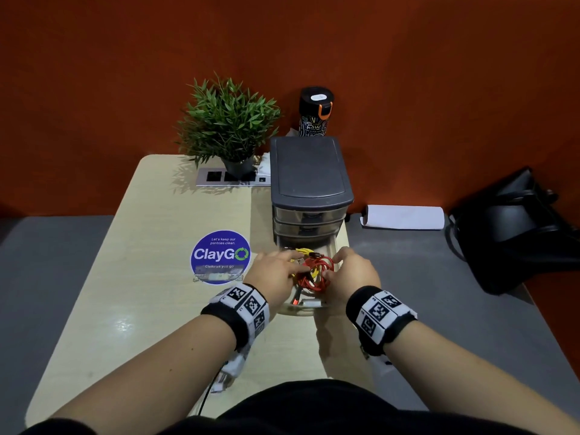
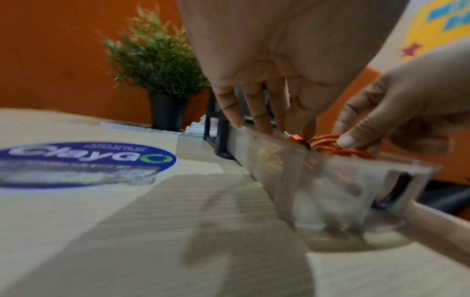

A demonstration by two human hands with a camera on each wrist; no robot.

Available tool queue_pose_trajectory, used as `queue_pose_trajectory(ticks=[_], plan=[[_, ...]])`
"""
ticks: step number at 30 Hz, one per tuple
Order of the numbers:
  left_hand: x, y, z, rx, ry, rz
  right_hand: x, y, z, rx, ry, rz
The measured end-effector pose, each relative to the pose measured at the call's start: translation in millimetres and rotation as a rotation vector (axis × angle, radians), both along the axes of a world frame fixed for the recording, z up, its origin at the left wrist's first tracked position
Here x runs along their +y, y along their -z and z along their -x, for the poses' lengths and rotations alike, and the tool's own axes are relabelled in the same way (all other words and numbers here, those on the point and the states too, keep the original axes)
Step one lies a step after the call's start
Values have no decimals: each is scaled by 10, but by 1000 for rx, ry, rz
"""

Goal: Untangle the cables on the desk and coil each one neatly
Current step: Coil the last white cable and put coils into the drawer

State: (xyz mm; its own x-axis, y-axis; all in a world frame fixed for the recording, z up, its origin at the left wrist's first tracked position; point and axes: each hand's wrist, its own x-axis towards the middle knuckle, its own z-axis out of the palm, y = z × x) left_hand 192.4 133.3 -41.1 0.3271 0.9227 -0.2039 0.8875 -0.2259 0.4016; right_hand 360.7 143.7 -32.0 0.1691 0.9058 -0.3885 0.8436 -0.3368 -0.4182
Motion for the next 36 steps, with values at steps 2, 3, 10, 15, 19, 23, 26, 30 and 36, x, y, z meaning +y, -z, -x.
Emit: queue_pose_trajectory(ticks=[2, 3, 10, 15, 19, 23, 26, 30, 36], plan=[[7, -14, 1, 65, 51, -34, -16, -39, -6, -70, -56, 9], [20, -16, -3, 65, 77, -40, -19, -56, -20, -91, -68, 17], [47, 17, -32, 35, 108, 95, -168, -102, -56, 21, -224, -21], [29, -82, 4, -102, -1, 34, -347, -79, -60, -2, -564, -4], [107, -314, 75, -228, -140, -429, -446, -62, -95, -147, -717, -49], [306, -536, 121, -98, -132, -541, -490, -65, -68, -246, -813, -36], [392, -559, 129, 52, -64, -407, -452, -60, -27, -261, -826, -41], [413, -544, 138, 45, -78, -382, -280, -76, 18, -186, -755, -17], [415, -579, 185, 26, -74, -356, -136, -88, 93, -74, -558, -91]])
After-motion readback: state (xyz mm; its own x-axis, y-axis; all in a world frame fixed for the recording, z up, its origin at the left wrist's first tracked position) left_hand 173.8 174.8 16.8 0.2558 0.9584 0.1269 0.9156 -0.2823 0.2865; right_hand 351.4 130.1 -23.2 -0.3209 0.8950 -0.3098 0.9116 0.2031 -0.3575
